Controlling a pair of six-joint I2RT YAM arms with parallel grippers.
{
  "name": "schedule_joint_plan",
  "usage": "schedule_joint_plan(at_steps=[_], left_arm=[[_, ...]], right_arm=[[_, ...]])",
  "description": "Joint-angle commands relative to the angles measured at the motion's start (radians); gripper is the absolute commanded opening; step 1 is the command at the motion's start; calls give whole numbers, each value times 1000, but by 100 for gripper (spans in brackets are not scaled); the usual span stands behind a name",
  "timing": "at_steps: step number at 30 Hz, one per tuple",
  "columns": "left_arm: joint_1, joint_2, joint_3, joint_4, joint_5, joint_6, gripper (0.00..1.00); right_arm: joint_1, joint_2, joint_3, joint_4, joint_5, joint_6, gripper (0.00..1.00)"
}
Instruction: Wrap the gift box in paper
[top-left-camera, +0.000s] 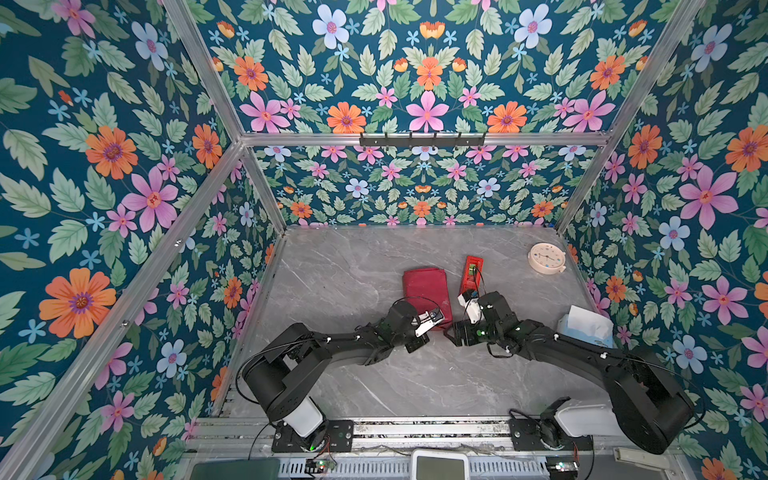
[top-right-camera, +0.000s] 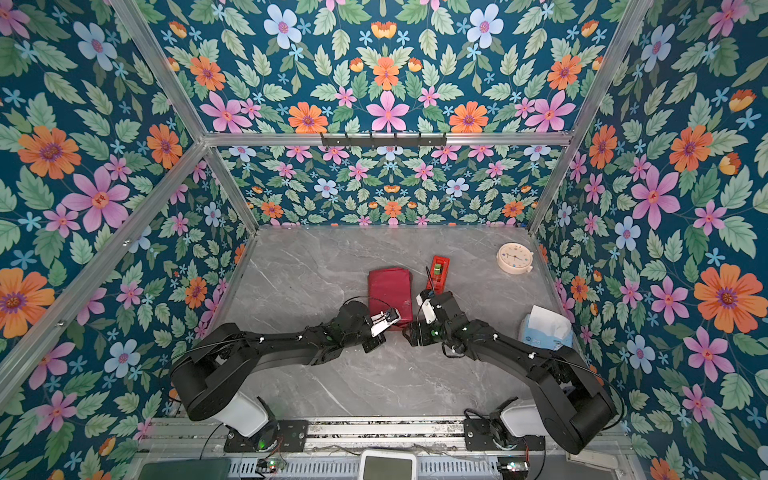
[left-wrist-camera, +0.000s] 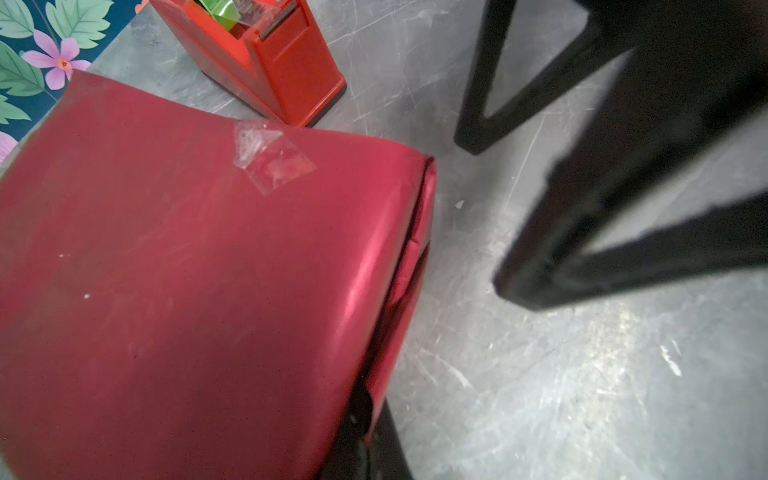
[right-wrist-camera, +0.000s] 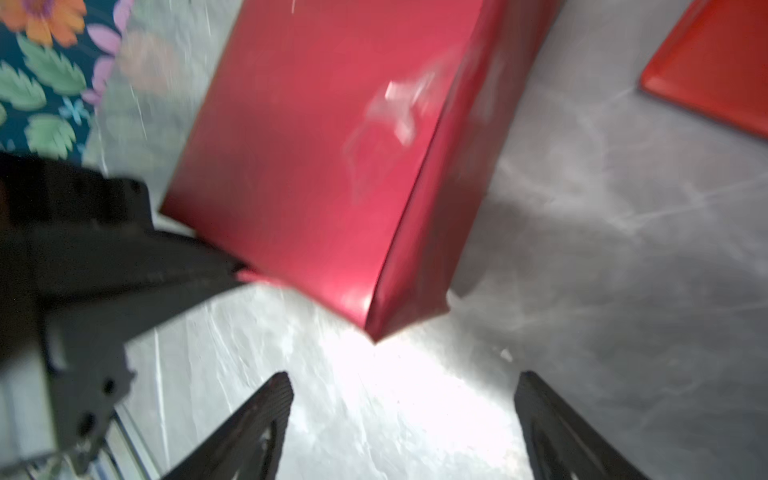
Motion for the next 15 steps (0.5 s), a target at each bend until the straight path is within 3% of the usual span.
schedule_joint_plan(at_steps=[1,15], left_arm=[[-1,2,0,21,14,-9,0],[-1,2,-18,44,37,4,0]], right_arm=[[26,28,-52,180,44,-61,86],[76,328,-175,727,144,-130,76]])
